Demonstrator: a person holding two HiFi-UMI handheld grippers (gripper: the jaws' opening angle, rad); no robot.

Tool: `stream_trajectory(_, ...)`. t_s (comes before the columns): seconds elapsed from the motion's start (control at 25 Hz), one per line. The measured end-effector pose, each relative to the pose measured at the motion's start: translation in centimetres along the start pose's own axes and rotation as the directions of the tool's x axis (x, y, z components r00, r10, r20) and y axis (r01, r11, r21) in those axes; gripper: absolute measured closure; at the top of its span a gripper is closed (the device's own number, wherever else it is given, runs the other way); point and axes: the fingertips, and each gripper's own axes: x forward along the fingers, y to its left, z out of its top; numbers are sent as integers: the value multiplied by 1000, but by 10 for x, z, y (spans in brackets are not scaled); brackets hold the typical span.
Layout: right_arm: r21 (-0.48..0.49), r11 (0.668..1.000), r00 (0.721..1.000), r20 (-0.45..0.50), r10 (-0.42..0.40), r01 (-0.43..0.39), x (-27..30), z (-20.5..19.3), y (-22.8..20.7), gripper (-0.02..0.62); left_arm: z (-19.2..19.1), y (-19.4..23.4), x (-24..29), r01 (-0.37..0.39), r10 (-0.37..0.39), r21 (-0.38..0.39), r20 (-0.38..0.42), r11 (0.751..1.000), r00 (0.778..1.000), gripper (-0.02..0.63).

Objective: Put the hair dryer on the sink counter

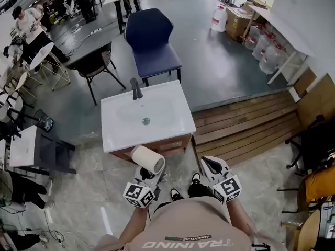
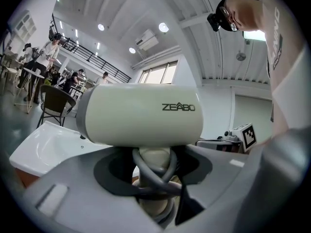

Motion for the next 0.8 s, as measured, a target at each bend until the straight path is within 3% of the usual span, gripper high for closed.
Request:
stream_trajectory(0.32, 5, 996, 996, 12, 88, -88, 31, 1, -43, 589, 15, 4, 43, -55, 55, 18, 5, 998, 998, 393)
stream_trajectory(0.6, 4, 991, 989, 66, 130, -131, 60, 16, -122, 589, 31, 10, 111, -129, 129, 65, 9, 989, 992, 393)
stream_trajectory(0.8, 16, 984, 982, 71, 175, -176, 80, 17, -154, 589, 34, 21, 141, -194, 194, 42, 3, 980, 981, 393)
